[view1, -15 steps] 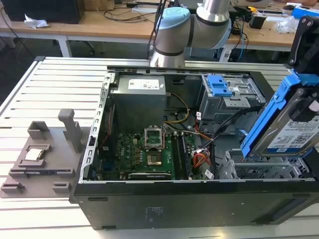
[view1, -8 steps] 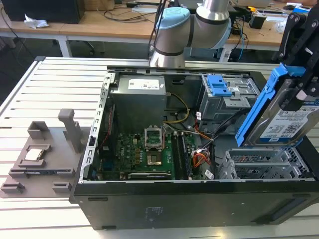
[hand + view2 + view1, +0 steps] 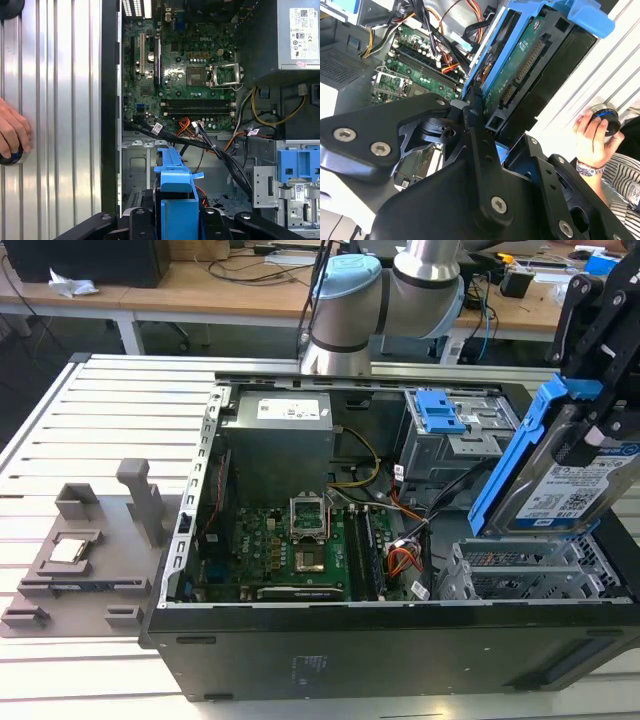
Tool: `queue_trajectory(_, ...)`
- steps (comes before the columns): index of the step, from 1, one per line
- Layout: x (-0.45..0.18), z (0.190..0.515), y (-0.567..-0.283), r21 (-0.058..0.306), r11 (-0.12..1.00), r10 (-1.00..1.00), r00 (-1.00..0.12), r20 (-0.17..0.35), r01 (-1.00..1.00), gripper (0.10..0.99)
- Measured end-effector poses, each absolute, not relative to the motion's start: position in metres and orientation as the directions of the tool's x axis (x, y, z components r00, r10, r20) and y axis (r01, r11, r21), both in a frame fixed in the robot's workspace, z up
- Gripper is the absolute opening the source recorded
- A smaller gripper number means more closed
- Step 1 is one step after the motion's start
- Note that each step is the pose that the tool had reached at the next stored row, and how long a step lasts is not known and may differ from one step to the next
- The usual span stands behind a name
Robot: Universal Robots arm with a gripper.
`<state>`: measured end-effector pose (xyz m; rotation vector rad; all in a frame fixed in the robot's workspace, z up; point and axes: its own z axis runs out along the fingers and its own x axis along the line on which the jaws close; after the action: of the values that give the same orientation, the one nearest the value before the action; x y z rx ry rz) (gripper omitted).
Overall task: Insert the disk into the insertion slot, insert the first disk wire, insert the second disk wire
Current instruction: 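Insert the disk into the insertion slot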
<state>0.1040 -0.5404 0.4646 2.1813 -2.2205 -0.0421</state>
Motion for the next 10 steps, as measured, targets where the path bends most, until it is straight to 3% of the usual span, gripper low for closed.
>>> queue_trajectory(10, 0.1119, 0.4642, -0.5404, 0.039, 0.018, -1.0, -0.018, 0.001, -0.999, 0.365)
